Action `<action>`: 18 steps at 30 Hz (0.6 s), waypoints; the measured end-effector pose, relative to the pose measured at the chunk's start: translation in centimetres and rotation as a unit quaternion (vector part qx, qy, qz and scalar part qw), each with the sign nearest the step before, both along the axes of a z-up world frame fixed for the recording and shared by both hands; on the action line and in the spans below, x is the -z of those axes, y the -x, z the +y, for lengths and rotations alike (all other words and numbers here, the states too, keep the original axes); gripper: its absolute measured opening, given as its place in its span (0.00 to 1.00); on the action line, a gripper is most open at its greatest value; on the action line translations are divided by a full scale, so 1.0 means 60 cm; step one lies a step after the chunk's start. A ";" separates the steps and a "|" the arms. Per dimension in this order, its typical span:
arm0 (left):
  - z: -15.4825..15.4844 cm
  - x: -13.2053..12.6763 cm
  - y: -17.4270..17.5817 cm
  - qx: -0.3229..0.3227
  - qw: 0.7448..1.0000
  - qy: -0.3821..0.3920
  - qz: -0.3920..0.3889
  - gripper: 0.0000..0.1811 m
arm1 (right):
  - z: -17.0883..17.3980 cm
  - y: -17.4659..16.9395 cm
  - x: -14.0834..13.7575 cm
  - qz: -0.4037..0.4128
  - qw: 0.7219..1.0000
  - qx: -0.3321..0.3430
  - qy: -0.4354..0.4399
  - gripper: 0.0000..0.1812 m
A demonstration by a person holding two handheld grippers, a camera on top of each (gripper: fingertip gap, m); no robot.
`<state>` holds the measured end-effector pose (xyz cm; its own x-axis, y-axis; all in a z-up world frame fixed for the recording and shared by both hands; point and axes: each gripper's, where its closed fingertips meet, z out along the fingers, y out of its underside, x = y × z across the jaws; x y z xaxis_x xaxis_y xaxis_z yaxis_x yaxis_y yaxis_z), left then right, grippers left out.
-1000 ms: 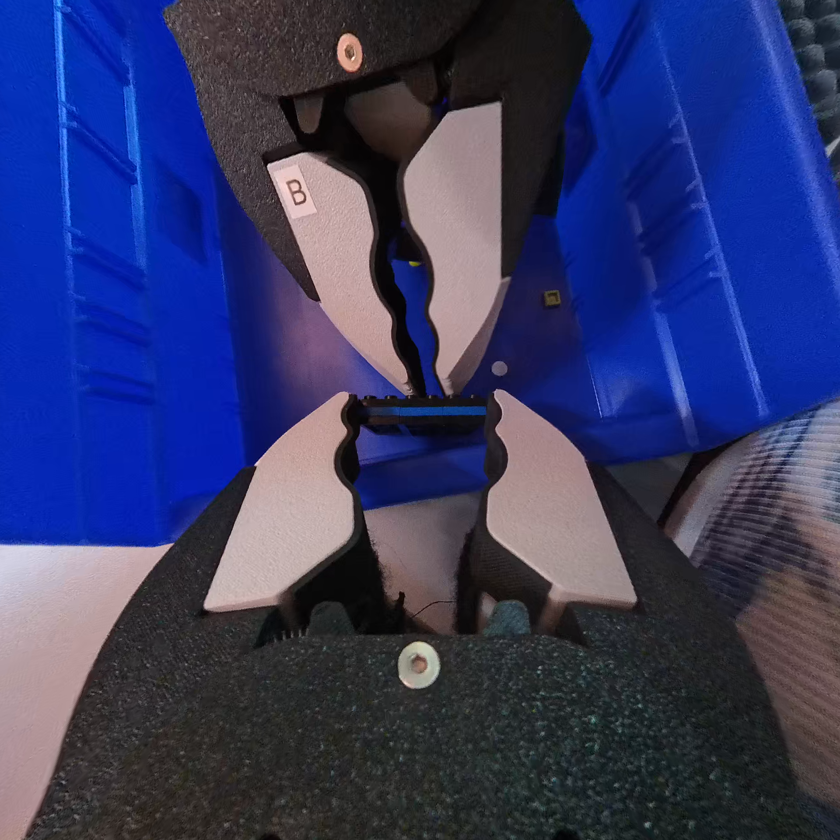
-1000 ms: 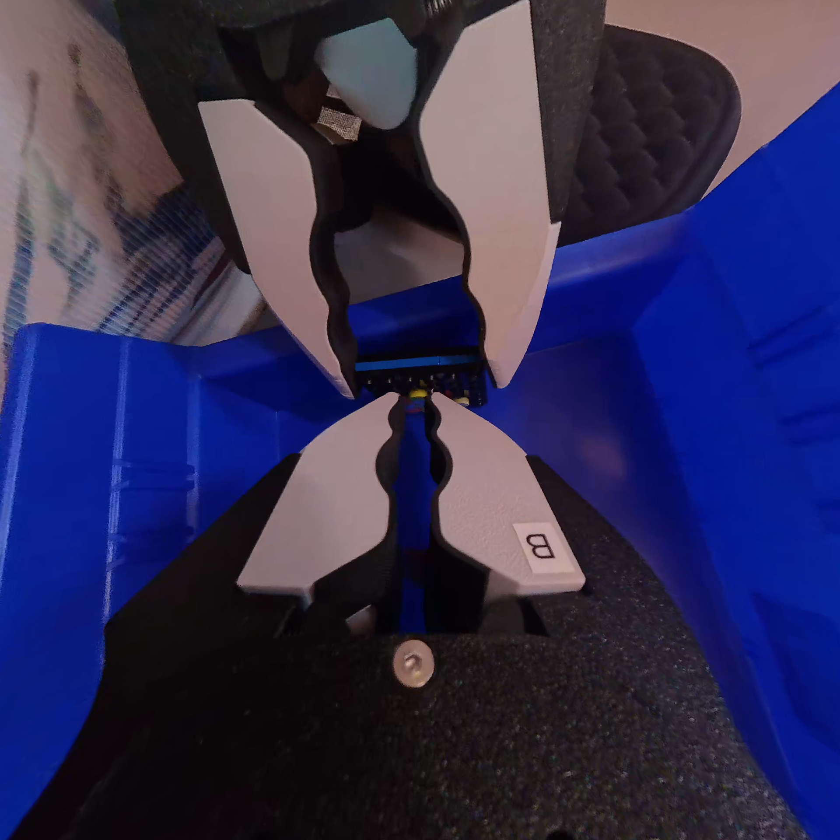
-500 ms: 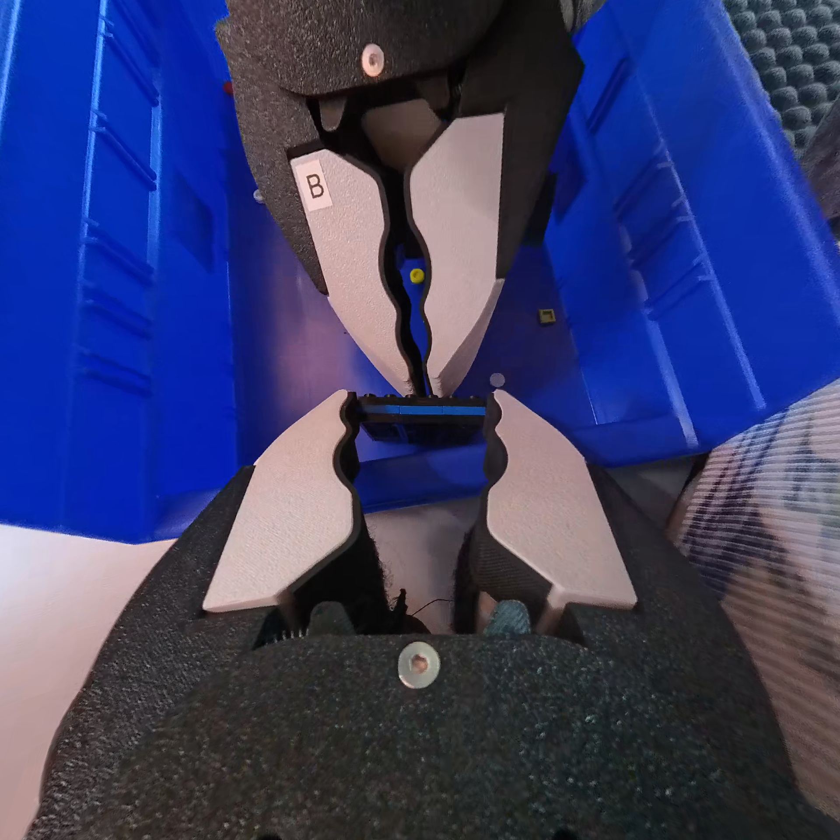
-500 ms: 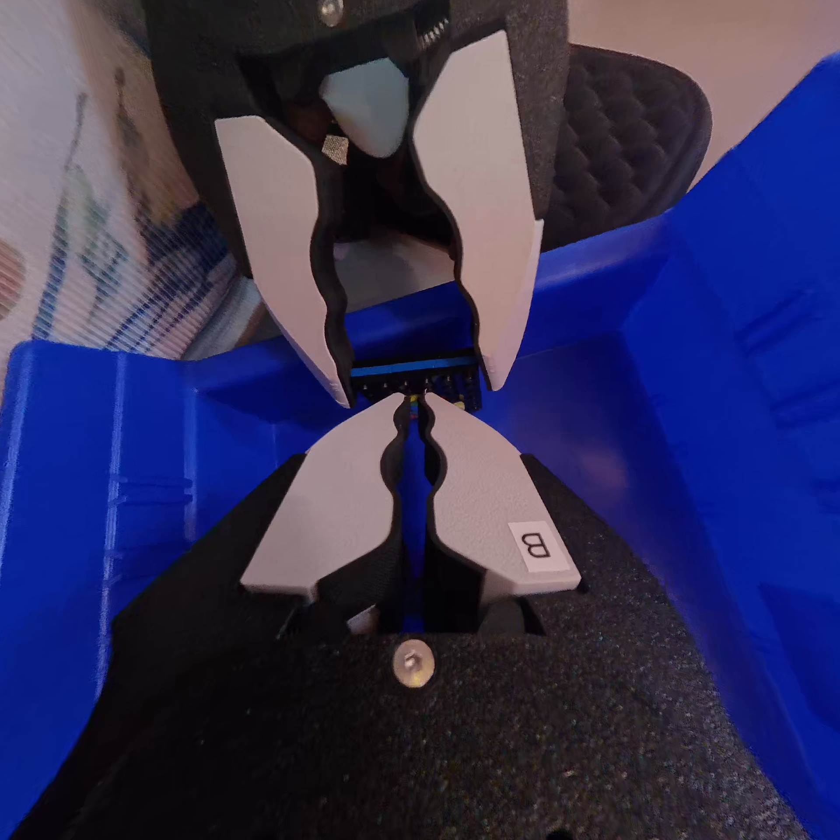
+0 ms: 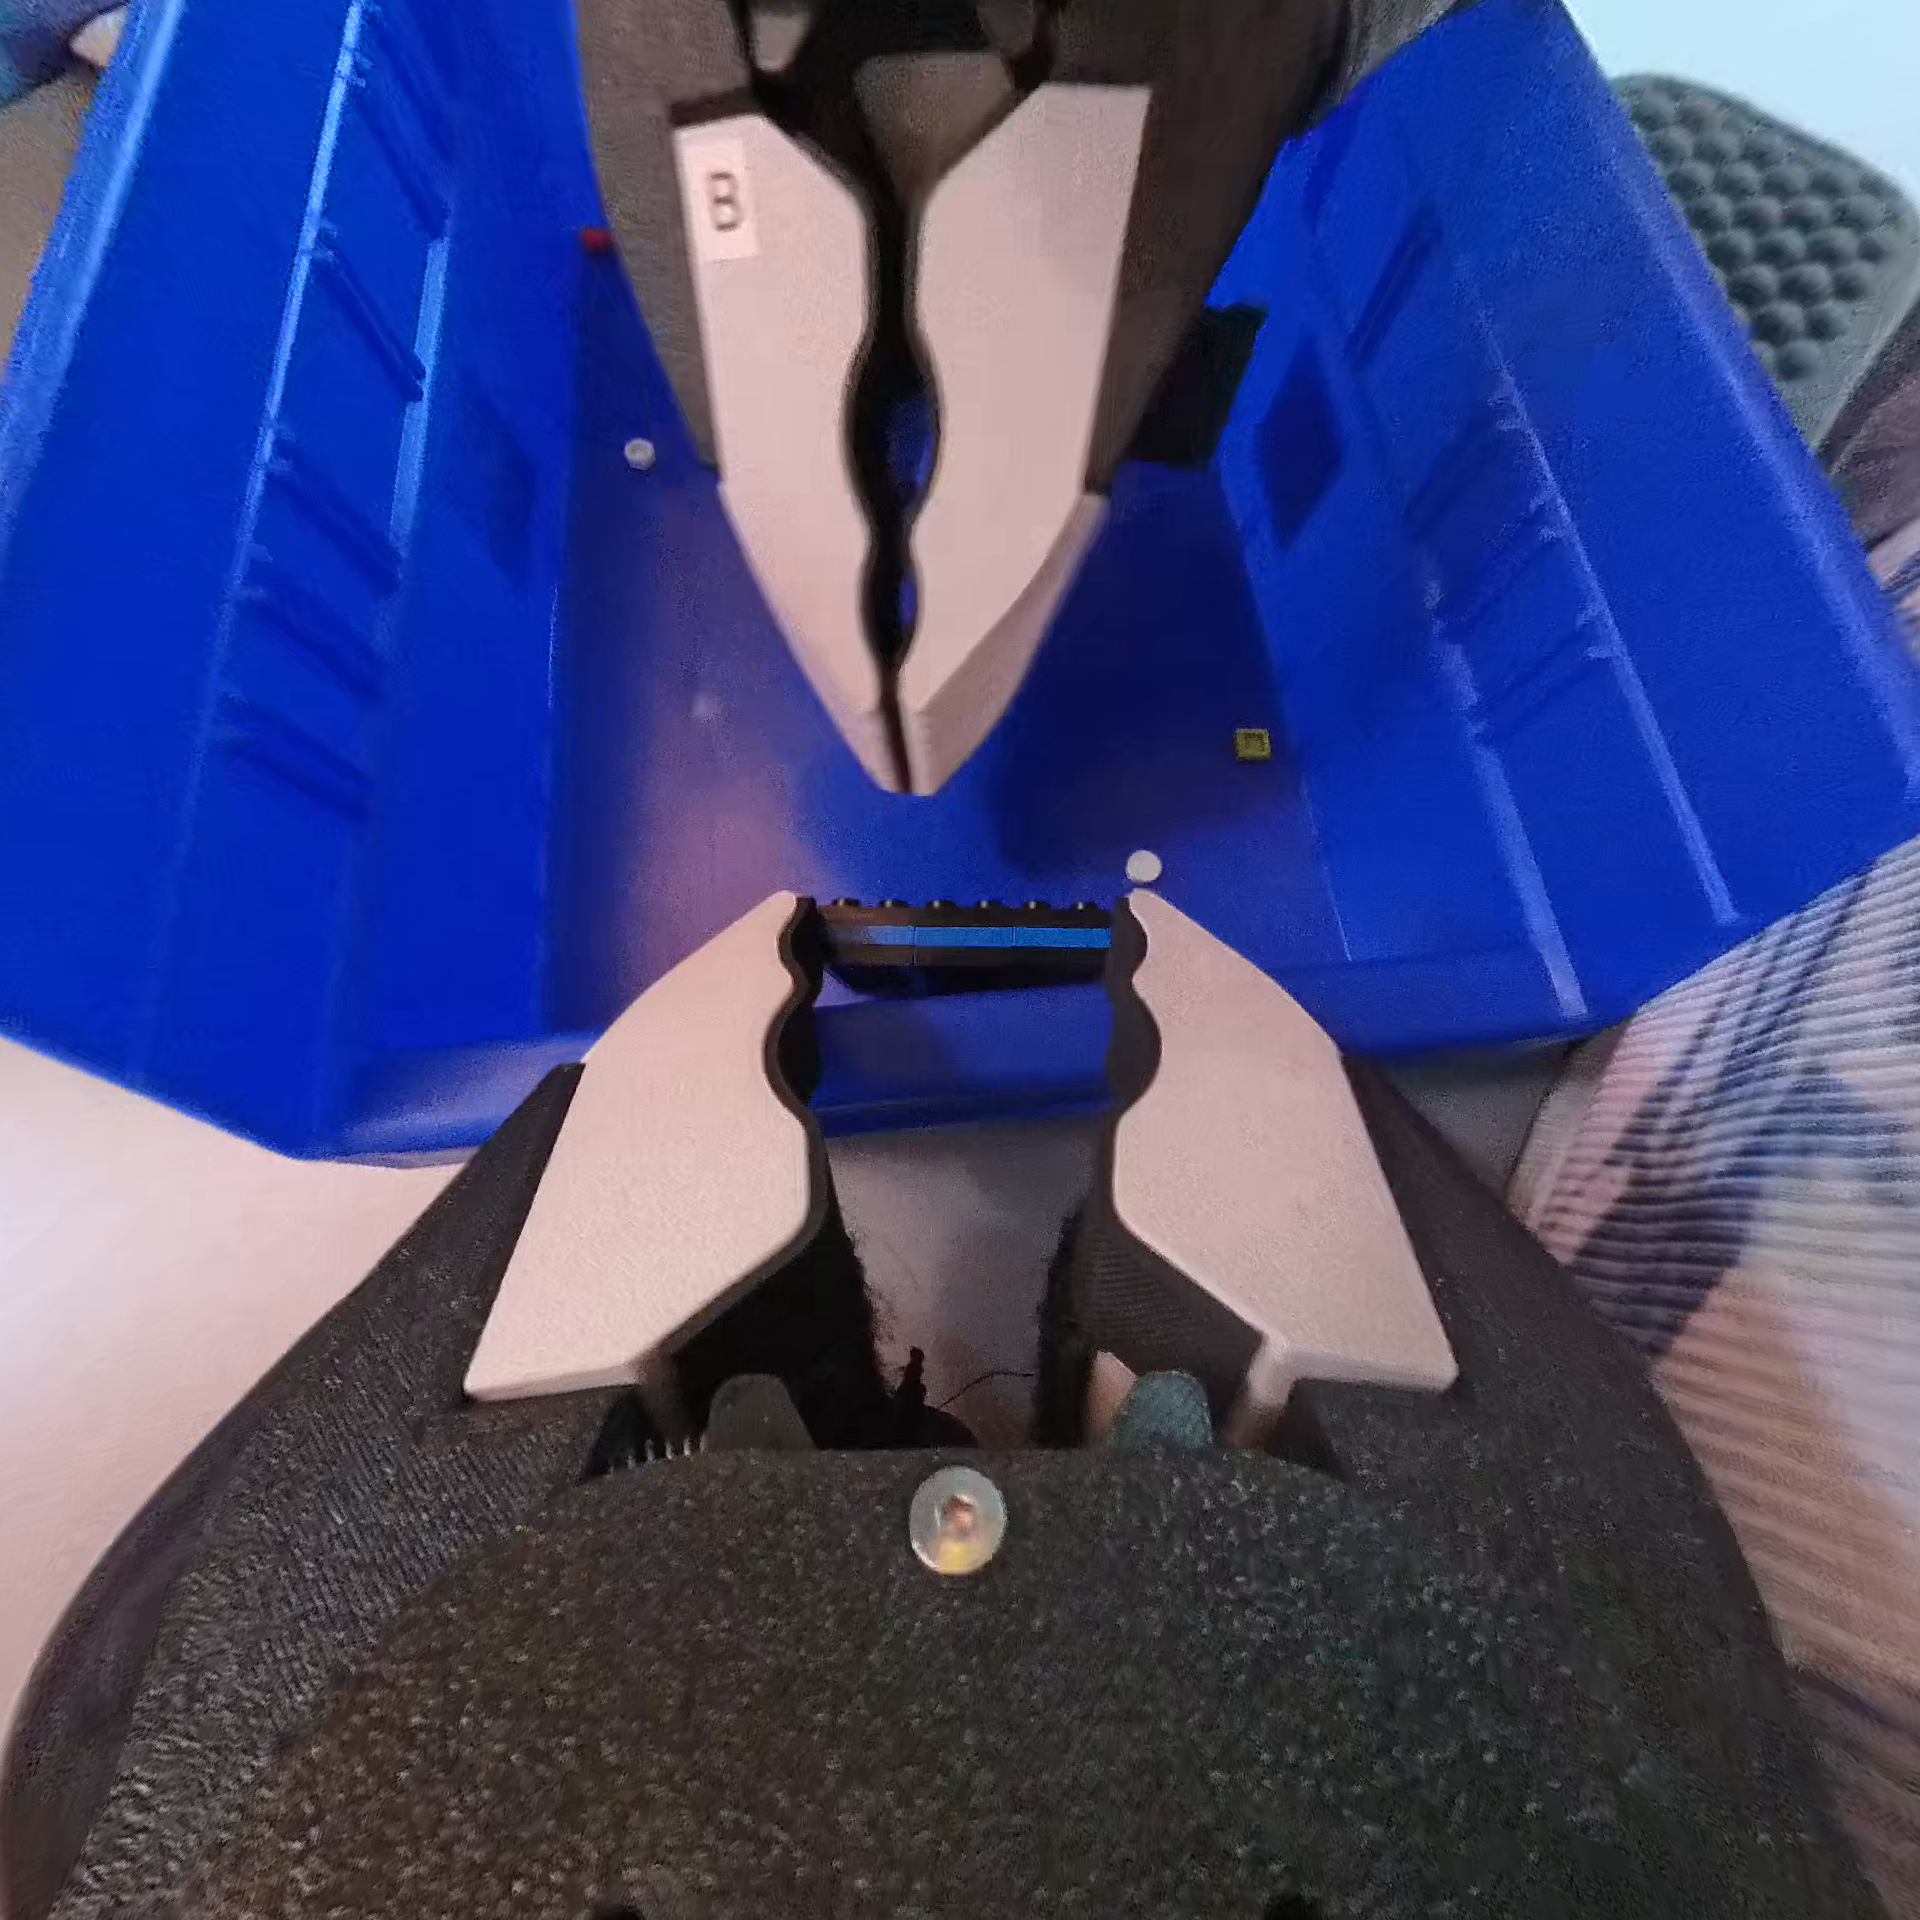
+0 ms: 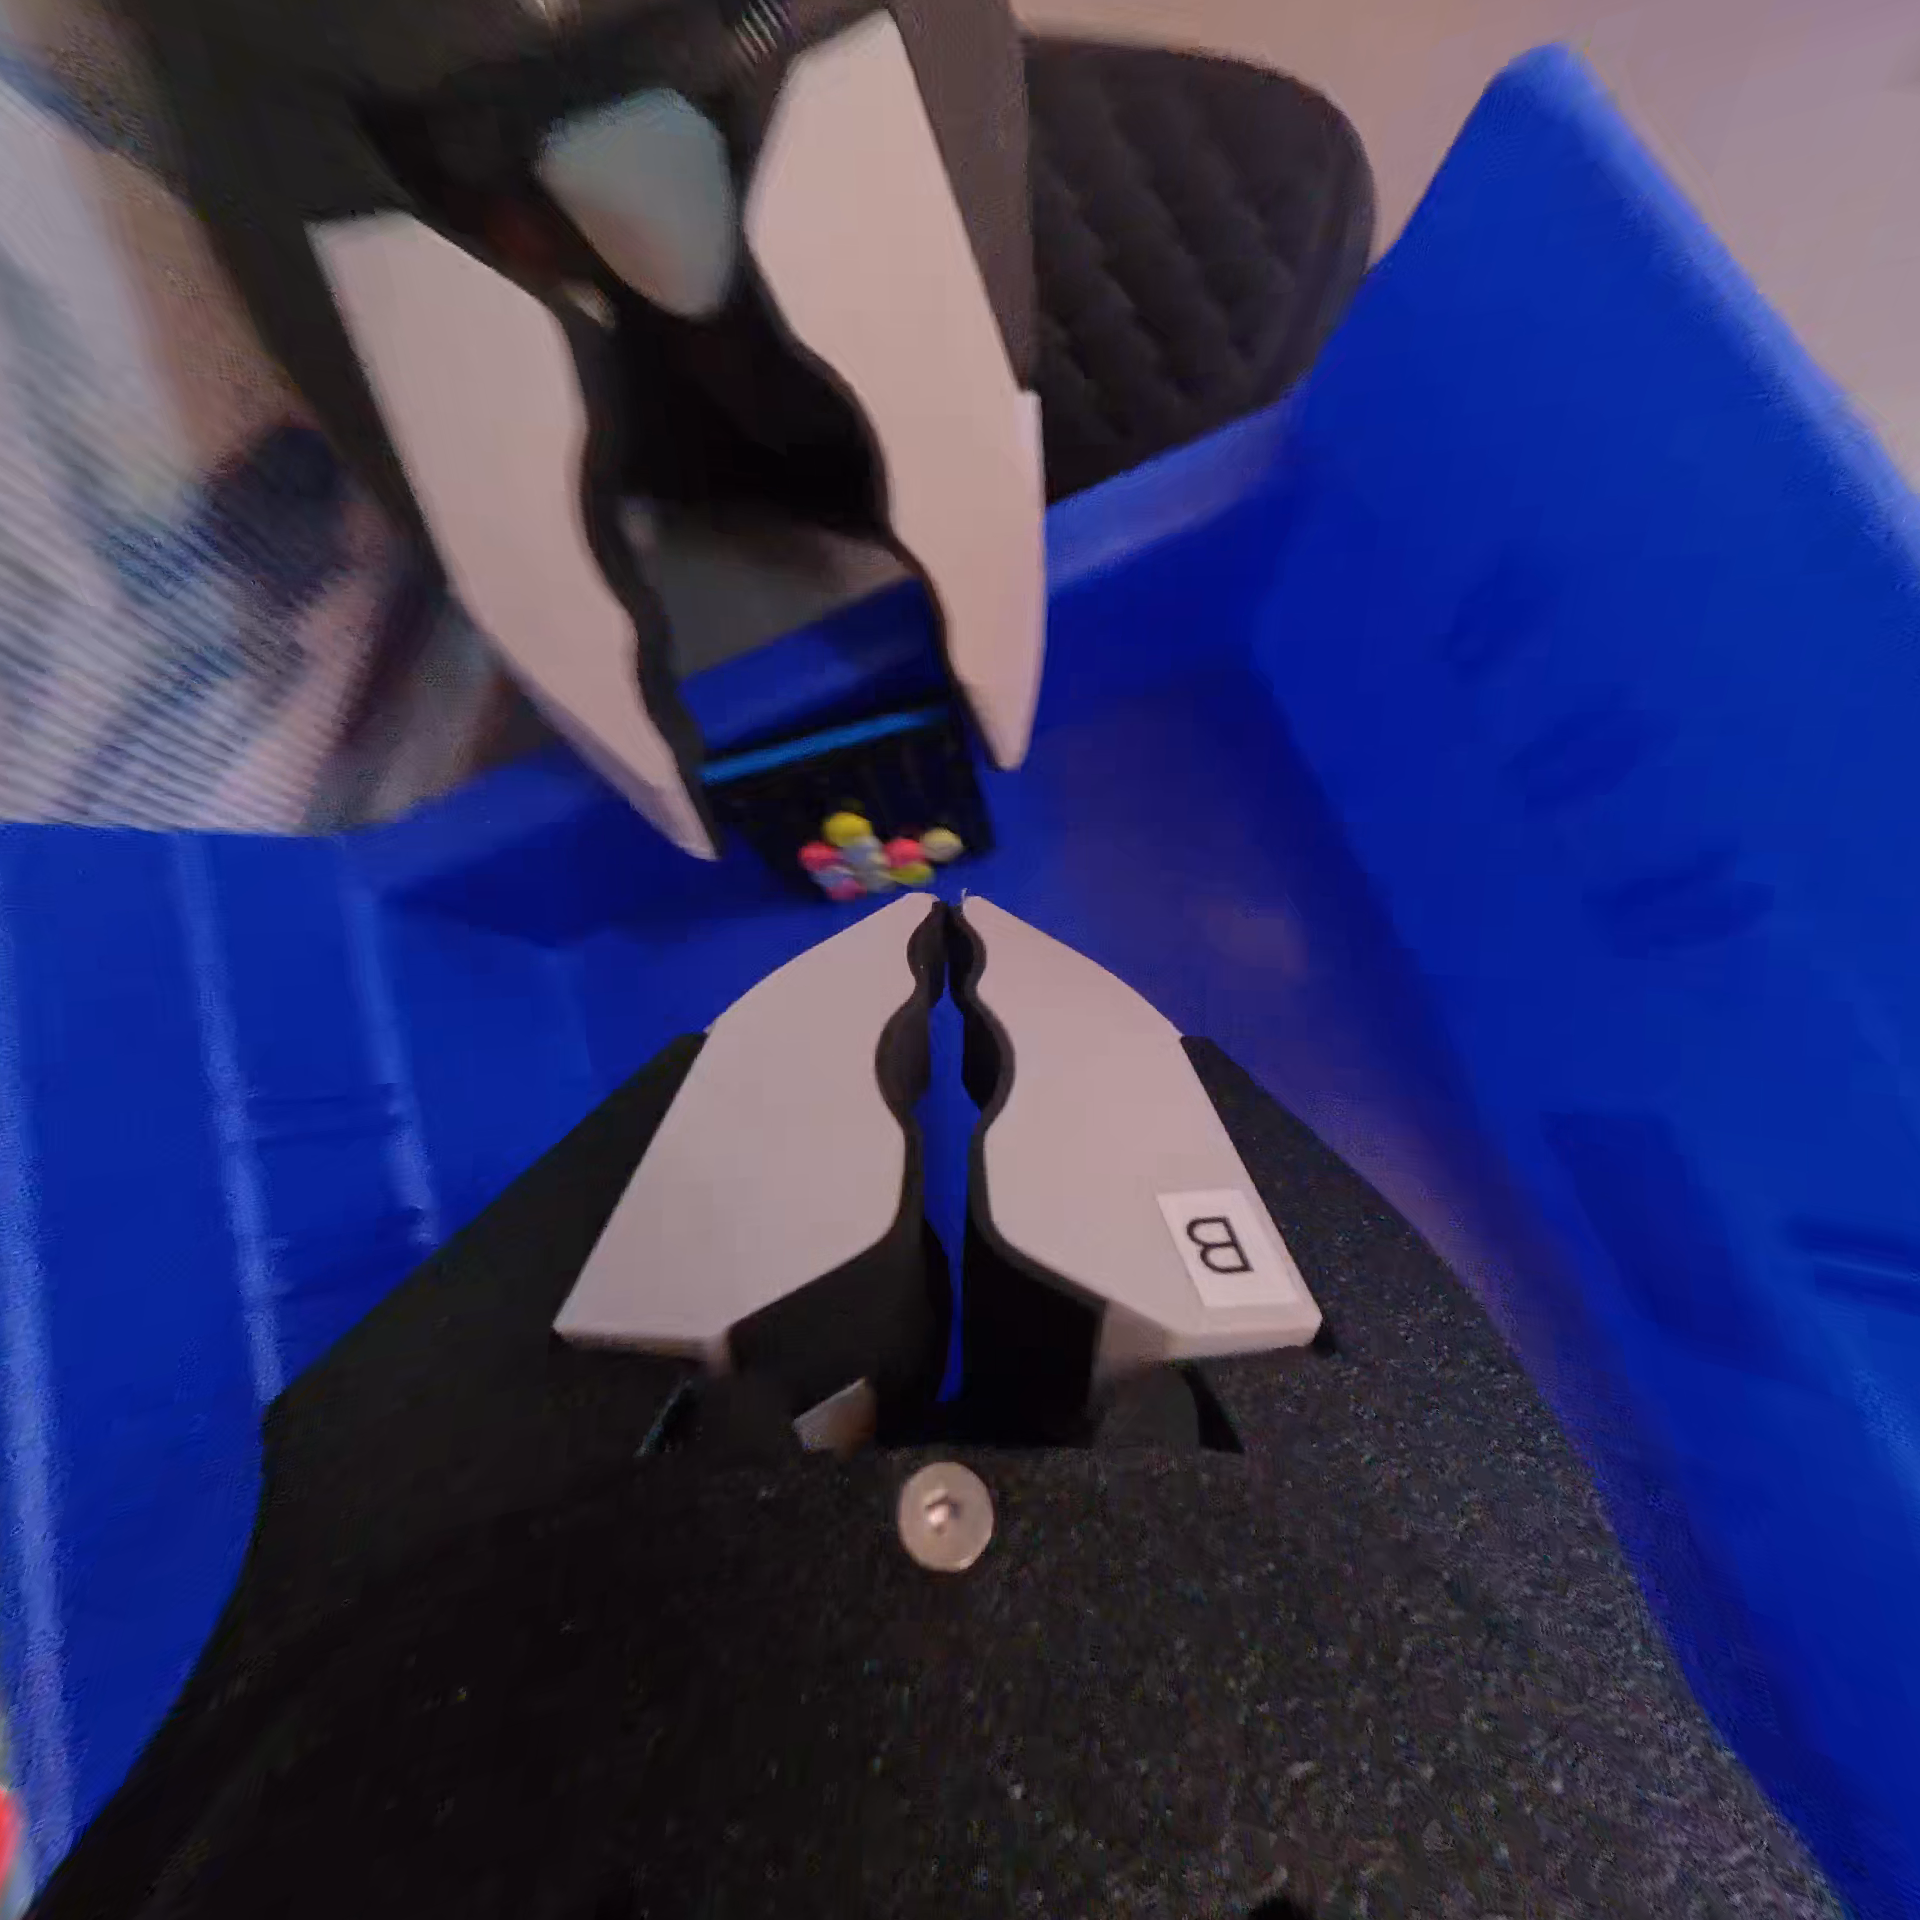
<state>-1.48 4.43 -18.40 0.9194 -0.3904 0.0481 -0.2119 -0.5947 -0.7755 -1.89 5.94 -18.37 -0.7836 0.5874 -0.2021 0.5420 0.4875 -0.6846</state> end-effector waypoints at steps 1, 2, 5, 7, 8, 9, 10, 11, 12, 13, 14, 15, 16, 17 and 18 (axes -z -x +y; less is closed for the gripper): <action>-0.001 0.005 -0.003 0.003 1.000 0.007 -0.012 0.29 | -0.013 -0.003 -0.011 -0.001 0.998 0.002 0.055 0.02; -0.003 0.019 -0.009 0.012 0.999 0.026 -0.016 0.29 | -0.022 -0.005 -0.017 0.002 0.997 0.000 0.082 0.05; -0.001 0.023 -0.005 0.011 0.999 0.035 -0.003 0.29 | -0.029 -0.009 -0.004 0.021 0.997 -0.041 0.057 0.08; -0.001 0.021 0.005 0.002 0.999 0.033 0.010 0.29 | -0.026 -0.024 0.013 0.009 0.997 -0.070 0.015 0.09; -0.001 0.021 0.005 0.005 0.999 0.036 0.003 0.29 | -0.027 -0.029 0.016 0.012 0.996 -0.083 0.012 0.08; 0.000 0.021 0.004 0.006 0.999 0.034 0.003 0.29 | -0.027 -0.025 0.015 0.017 0.997 -0.076 0.008 0.07; 0.000 0.021 0.005 0.005 0.999 0.036 0.005 0.29 | -0.024 -0.019 0.016 0.017 0.998 -0.066 0.004 0.07; 0.000 0.022 0.005 0.005 0.999 0.038 0.007 0.29 | -0.023 -0.014 0.014 0.016 0.998 -0.058 0.008 0.07; 0.000 0.022 0.005 0.005 0.999 0.039 0.007 0.29 | -0.025 -0.008 0.009 0.021 0.998 -0.049 0.019 0.07; 0.000 0.021 0.005 0.006 0.999 0.039 0.005 0.29 | -0.027 -0.006 0.007 0.023 0.998 -0.046 0.026 0.05; 0.000 0.021 0.005 0.006 0.999 0.038 0.005 0.29 | -0.028 -0.007 0.012 0.016 0.999 -0.048 0.021 0.05; 0.000 0.021 0.005 0.005 0.999 0.038 0.005 0.29 | -0.029 -0.008 0.014 0.012 0.999 -0.049 0.019 0.05; 0.000 0.021 0.005 0.004 0.999 0.036 0.005 0.29 | -0.030 -0.006 0.012 0.016 0.999 -0.047 0.022 0.04; 0.000 0.021 0.005 0.004 0.999 0.035 0.005 0.29 | -0.030 -0.006 0.012 0.013 0.999 -0.047 0.022 0.04; 0.000 0.021 0.005 0.004 0.999 0.036 0.005 0.29 | -0.030 -0.007 0.013 0.012 0.999 -0.046 0.022 0.04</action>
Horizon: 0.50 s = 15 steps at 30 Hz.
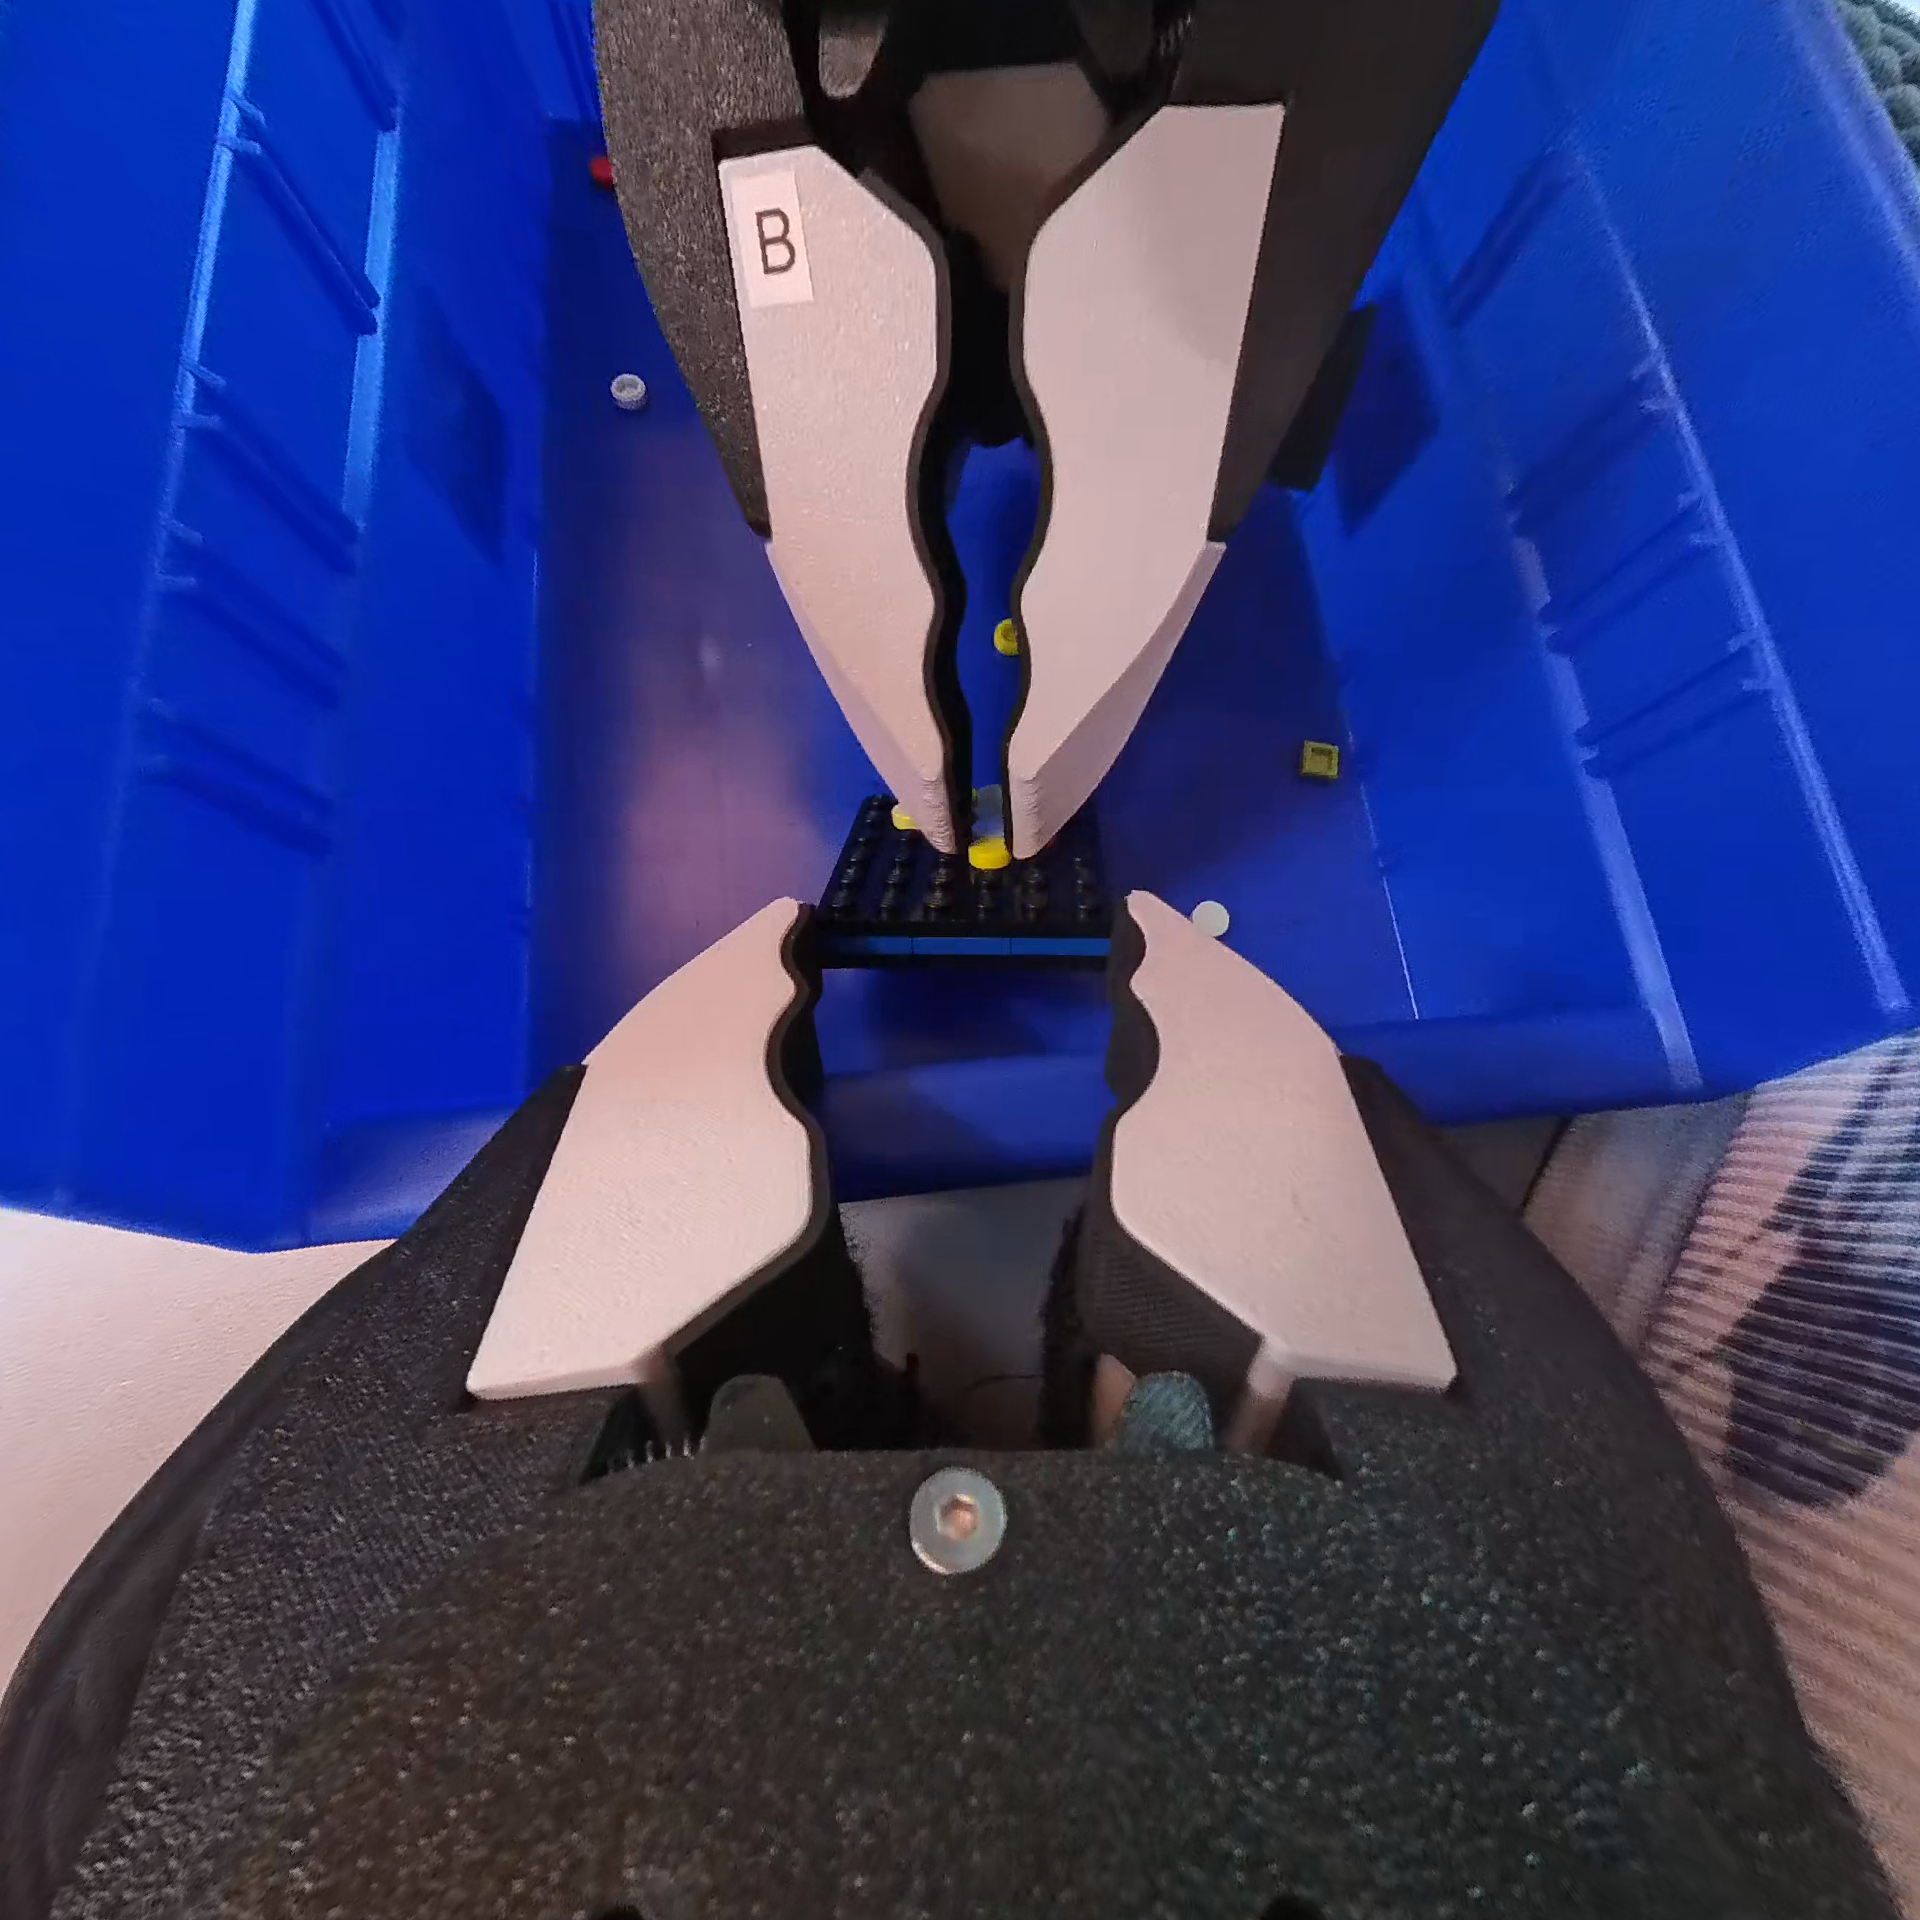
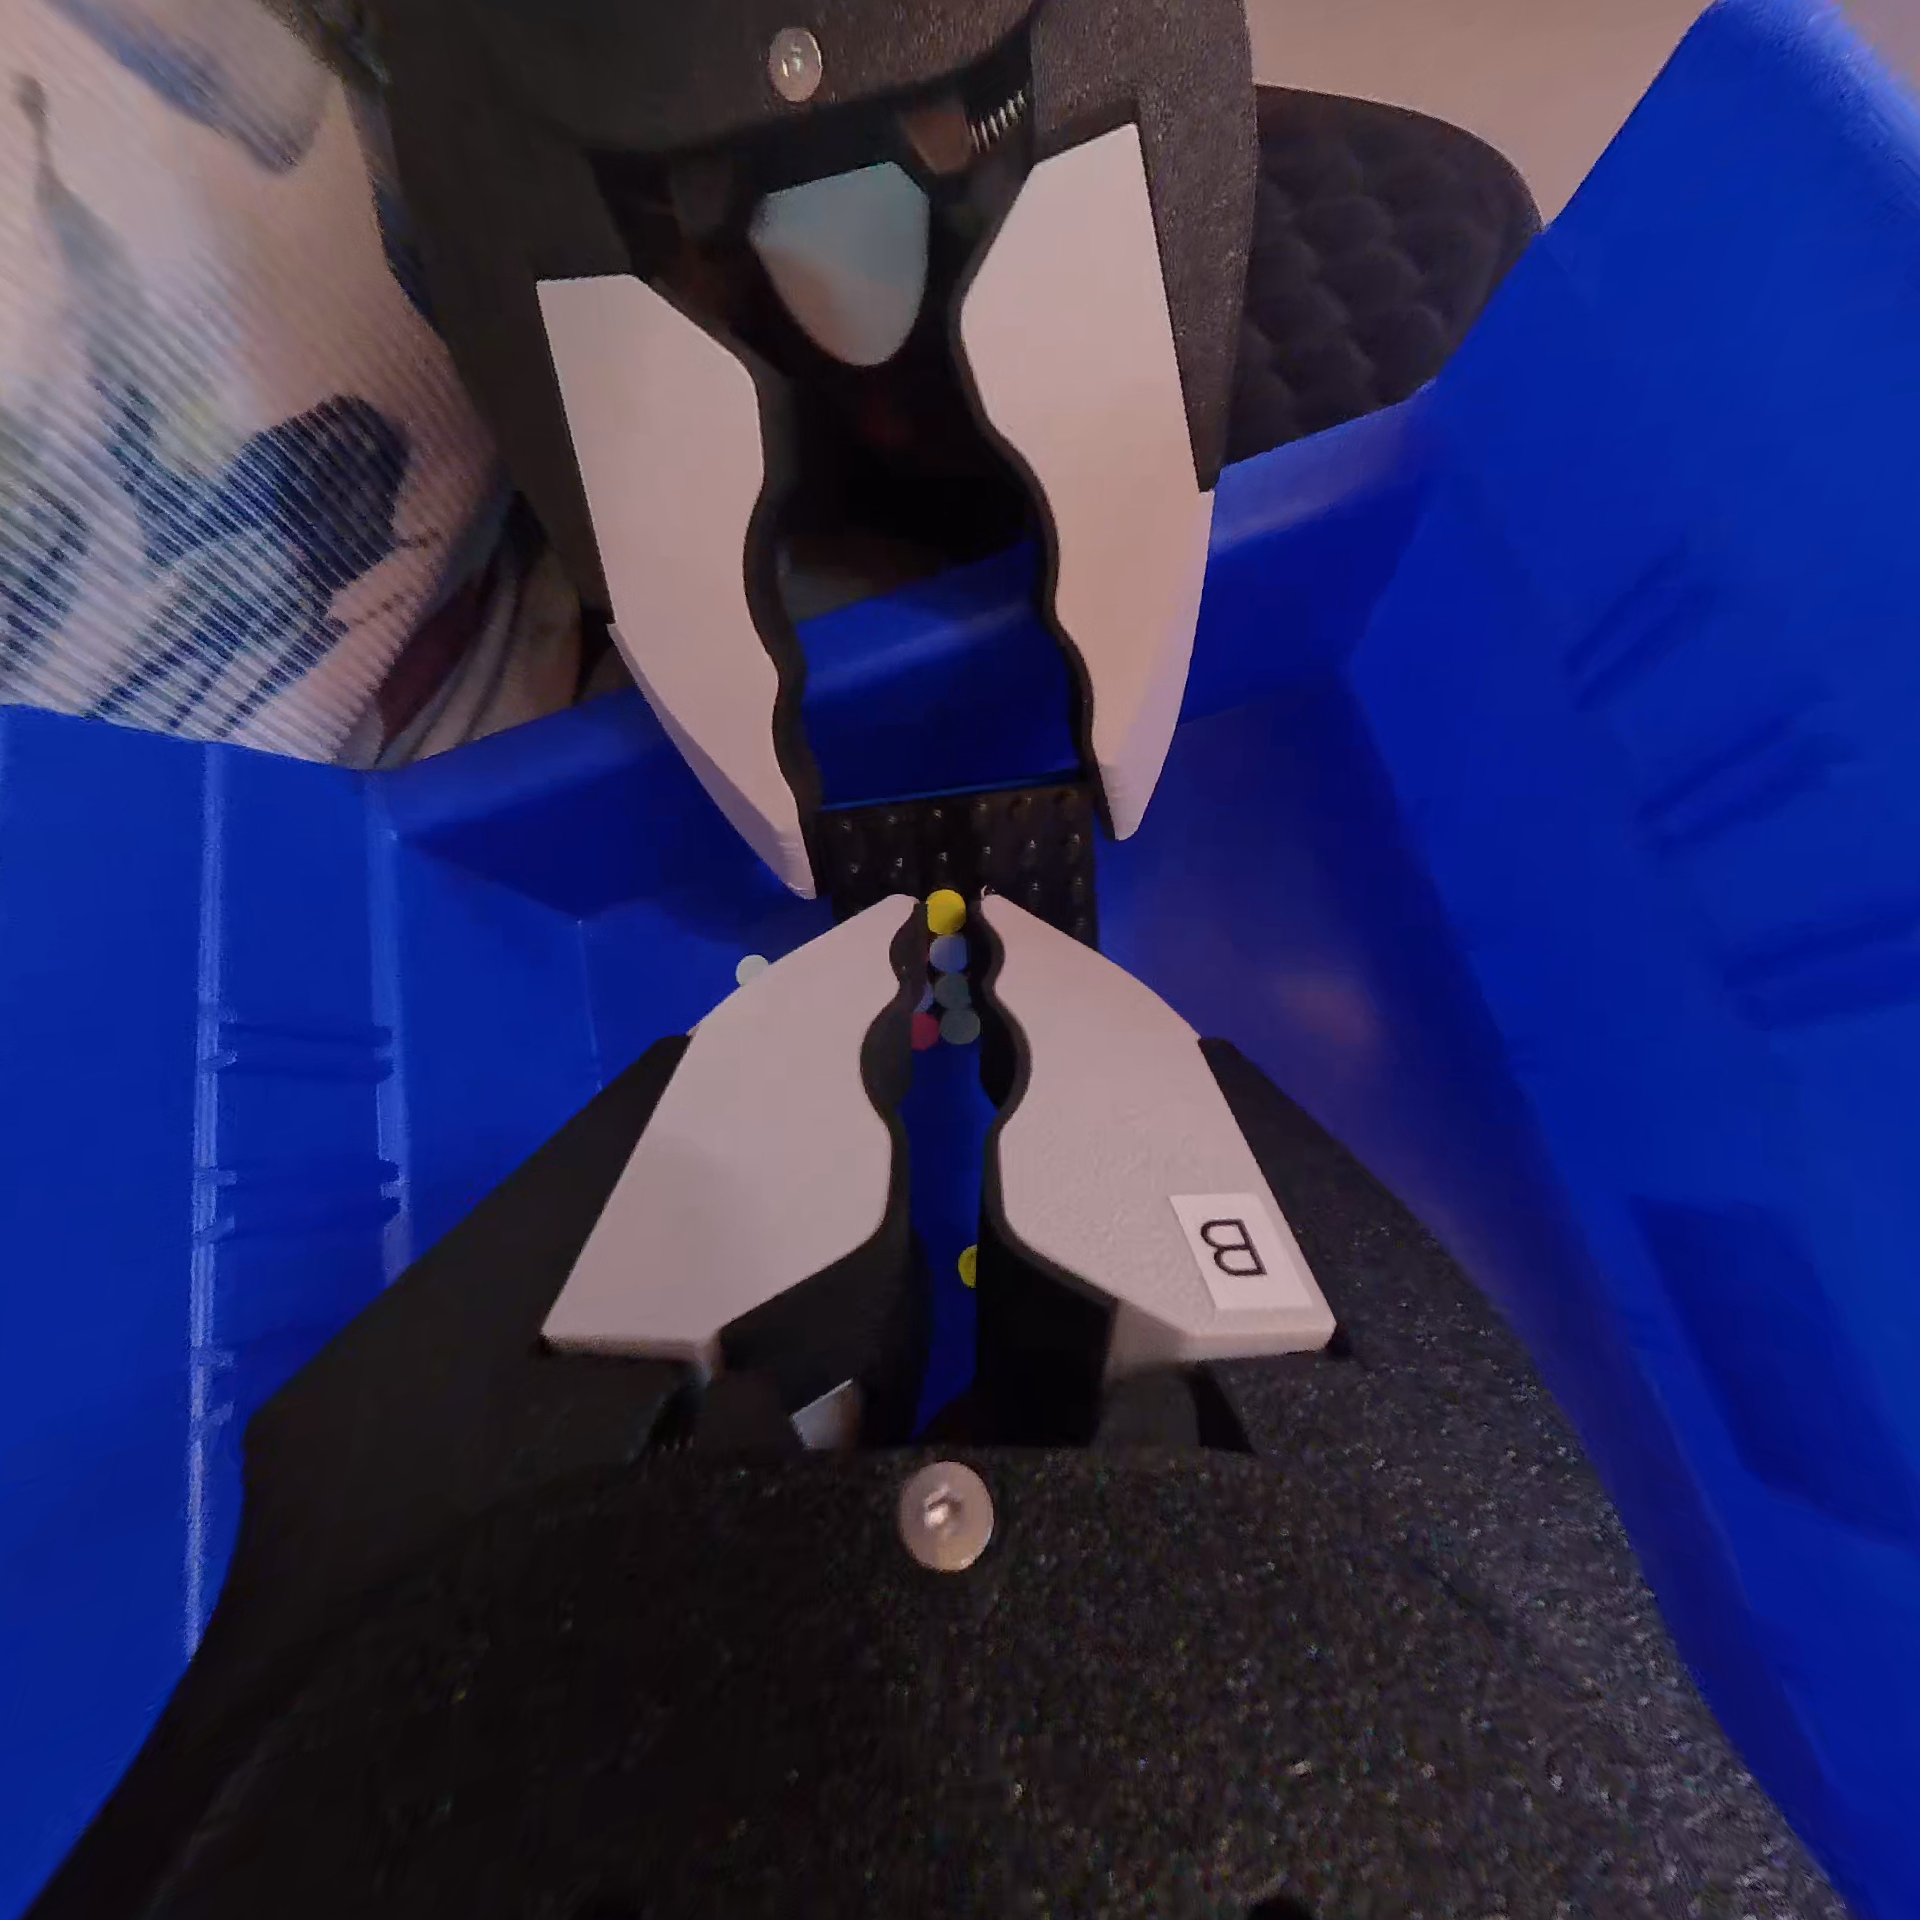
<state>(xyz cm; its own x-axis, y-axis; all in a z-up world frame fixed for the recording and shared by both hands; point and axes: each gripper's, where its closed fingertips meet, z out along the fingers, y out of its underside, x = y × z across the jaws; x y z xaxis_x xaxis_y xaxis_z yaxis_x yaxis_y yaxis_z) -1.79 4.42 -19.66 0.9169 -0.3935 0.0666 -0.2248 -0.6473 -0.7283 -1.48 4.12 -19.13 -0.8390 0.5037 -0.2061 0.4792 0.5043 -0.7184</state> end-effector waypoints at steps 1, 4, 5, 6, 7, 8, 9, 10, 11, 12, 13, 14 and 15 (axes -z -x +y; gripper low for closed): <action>0.000 0.000 0.000 -0.001 1.000 0.001 0.001 0.29 | 0.000 0.000 0.000 0.000 1.000 0.003 -0.002 0.04; 0.000 0.000 0.000 -0.004 1.000 0.000 0.004 0.29 | 0.000 -0.001 -0.001 -0.010 1.000 0.011 -0.004 0.04; 0.000 0.000 0.000 -0.005 1.000 -0.001 0.005 0.29 | -0.001 -0.001 -0.002 -0.016 1.000 0.014 -0.001 0.04; 0.000 0.000 0.000 -0.005 1.000 0.000 0.006 0.29 | -0.001 -0.002 -0.003 -0.027 0.999 0.018 0.007 0.05; 0.000 0.000 0.000 -0.006 1.000 0.000 0.006 0.29 | -0.002 -0.003 -0.004 -0.038 0.999 0.025 0.015 0.06; 0.000 0.000 0.000 -0.007 1.000 0.000 0.006 0.29 | -0.003 -0.004 -0.005 -0.048 0.998 0.031 0.021 0.07; 0.000 0.001 0.000 -0.008 1.000 -0.001 0.008 0.29 | -0.003 -0.005 -0.005 -0.055 0.998 0.034 0.021 0.08; 0.001 0.002 0.000 -0.010 1.000 0.001 0.011 0.29 | -0.002 -0.005 -0.004 -0.057 0.998 0.038 0.016 0.08; 0.001 0.003 0.001 -0.011 1.000 0.001 0.017 0.29 | -0.001 -0.004 -0.003 -0.062 0.997 0.047 0.011 0.08; 0.001 0.004 0.000 -0.011 1.000 0.004 0.019 0.29 | 0.000 -0.004 -0.002 -0.073 0.996 0.057 0.011 0.08; 0.001 0.004 0.001 -0.011 1.000 0.005 0.019 0.29 | -0.001 -0.004 -0.002 -0.086 0.994 0.069 0.015 0.08; 0.001 0.004 0.001 -0.011 1.000 0.005 0.020 0.29 | -0.001 -0.004 -0.002 -0.094 0.992 0.080 0.018 0.08; 0.001 0.004 0.000 -0.011 1.000 0.004 0.021 0.29 | -0.001 -0.004 -0.001 -0.094 0.992 0.086 0.016 0.08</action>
<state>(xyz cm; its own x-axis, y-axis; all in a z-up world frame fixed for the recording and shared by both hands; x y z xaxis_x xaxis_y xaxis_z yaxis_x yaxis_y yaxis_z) -1.81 4.50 -19.93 0.9276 -0.3723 0.0310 -0.2406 -0.6587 -0.7129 -1.25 4.09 -19.05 -0.6871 0.6257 -0.3693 0.6827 0.3819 -0.6230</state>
